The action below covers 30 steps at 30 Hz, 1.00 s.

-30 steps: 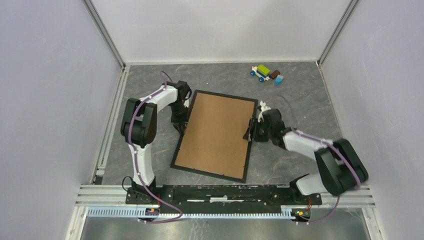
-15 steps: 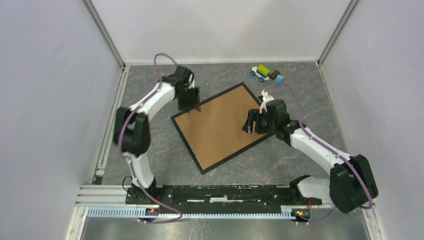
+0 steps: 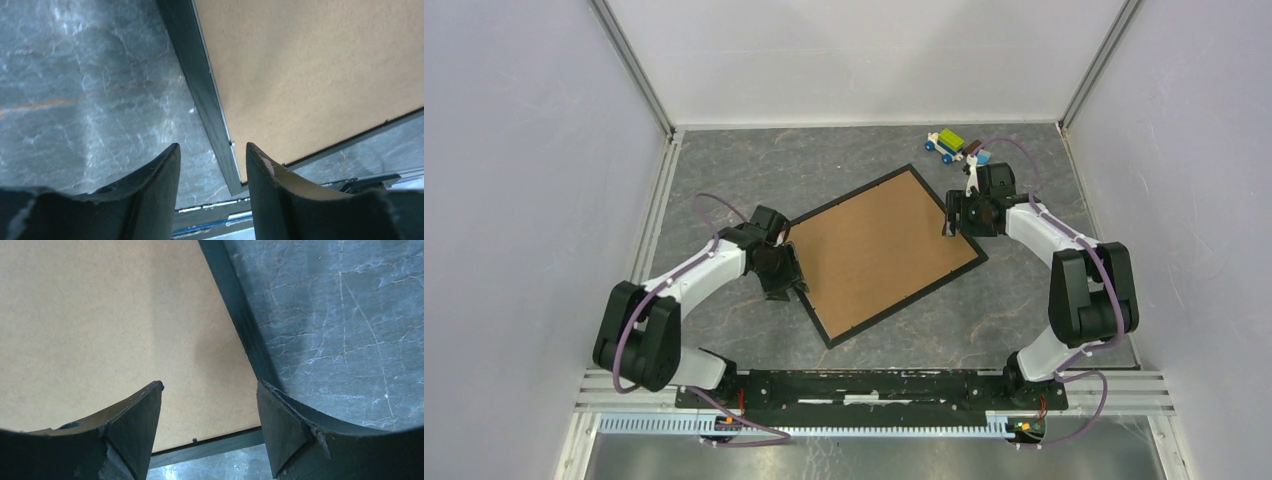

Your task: Put the photo into the frame

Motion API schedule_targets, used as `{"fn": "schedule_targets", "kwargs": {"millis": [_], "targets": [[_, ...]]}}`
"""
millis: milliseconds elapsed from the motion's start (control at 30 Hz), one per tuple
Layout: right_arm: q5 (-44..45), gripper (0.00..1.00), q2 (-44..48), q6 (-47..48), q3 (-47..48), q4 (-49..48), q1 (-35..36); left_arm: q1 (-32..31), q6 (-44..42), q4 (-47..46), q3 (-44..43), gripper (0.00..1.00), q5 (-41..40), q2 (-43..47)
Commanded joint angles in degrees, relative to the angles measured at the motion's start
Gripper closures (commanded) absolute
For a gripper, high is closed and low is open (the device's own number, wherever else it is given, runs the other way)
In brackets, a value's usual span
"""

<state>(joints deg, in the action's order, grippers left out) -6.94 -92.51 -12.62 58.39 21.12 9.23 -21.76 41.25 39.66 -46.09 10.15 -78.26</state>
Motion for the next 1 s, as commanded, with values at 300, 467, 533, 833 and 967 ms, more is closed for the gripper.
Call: {"fn": "schedule_targets", "kwargs": {"millis": [300,467,533,833,967], "targets": [[0.8,0.26,3.0,2.8,-0.5,0.6,-0.1,-0.2,-3.8,-4.7,-2.7,0.62,-5.0,-13.1],[1.9,0.26,3.3,3.7,1.5,2.5,-0.2,1.2,-13.4,2.8,-4.9,0.79,-19.1,-17.8],[1.1,0.26,3.7,4.2,1.3,3.1,-0.4,2.7,-16.0,5.0,-5.9,0.84,-21.8,-19.1],[-3.2,0.48,2.3,5.4,-1.6,5.3,-2.8,6.6,-22.7,7.7,-13.5,0.98,-22.9,-21.1],[-7.6,0.59,1.5,5.7,-2.8,6.7,-1.5,6.6,-25.3,8.6,-16.8,0.98,-30.1,-22.9]]}}
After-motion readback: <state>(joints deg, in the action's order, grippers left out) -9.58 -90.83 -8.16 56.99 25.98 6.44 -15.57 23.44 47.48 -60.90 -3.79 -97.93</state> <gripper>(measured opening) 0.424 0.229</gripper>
